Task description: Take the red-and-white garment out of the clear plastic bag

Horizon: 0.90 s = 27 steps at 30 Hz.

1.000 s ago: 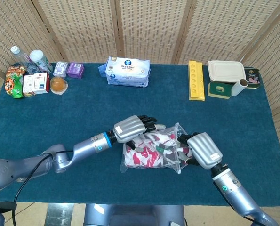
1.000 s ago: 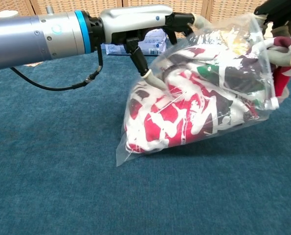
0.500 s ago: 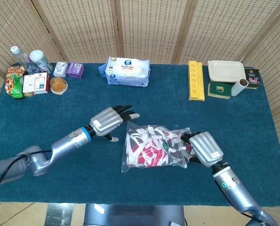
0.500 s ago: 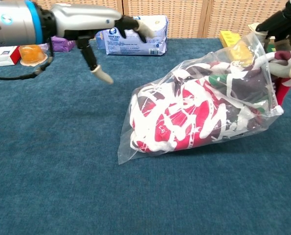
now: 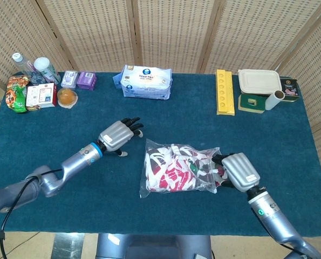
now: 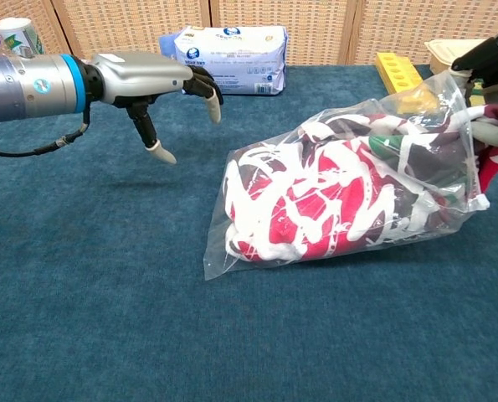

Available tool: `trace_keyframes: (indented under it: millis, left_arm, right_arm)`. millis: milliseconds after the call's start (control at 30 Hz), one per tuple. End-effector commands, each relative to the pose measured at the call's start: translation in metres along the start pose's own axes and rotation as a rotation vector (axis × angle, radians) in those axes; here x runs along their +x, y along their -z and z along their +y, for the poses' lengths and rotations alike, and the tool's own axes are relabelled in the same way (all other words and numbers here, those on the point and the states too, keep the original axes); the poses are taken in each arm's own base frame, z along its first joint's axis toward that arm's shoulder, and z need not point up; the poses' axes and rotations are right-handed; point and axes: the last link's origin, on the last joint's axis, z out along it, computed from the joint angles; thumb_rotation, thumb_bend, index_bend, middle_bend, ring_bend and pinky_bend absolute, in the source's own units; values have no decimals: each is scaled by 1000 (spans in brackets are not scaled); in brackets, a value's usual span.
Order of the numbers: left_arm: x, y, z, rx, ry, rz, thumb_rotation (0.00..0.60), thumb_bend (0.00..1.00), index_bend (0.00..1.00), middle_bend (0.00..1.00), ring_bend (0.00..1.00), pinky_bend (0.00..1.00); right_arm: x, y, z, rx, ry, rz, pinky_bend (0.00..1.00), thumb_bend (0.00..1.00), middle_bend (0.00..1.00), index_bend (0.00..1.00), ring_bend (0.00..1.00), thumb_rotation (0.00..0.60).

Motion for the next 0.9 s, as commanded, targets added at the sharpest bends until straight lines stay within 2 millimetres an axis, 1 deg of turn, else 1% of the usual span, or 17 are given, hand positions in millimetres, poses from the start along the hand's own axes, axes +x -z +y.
trace_keyframes:
  millis: [33,233,467,533,733,900]
  left_arm:
    - [-8,-17,9,-8,16,-5,600,136,300,151,23,169]
    - [-12,-39,21,-22,4,18,600,184,315,150,23,169]
    - [-15,-56,30,-27,11,22,600,231,327,151,23,169]
    - [-16,-64,37,-42,-3,15,600,248,337,151,22,169]
    - [-22,-77,49,-57,-20,7,600,358,387,151,23,175]
    - [-24,-82,53,-62,-13,3,600,439,441,151,34,182]
  right_arm:
    - [0,0,1,1,0,-1,587,485,536,720,650,600]
    - [1,2,4,-8,-2,2,587,485,536,720,649,600]
    - [2,3,6,-10,-7,3,587,484,538,721,650,600]
    - [3,4,7,-13,-10,6,587,484,539,722,650,600]
    - [4,5,8,-11,-17,5,587,484,540,722,650,600]
    - [4,6,9,-11,-21,3,588,484,542,724,650,600]
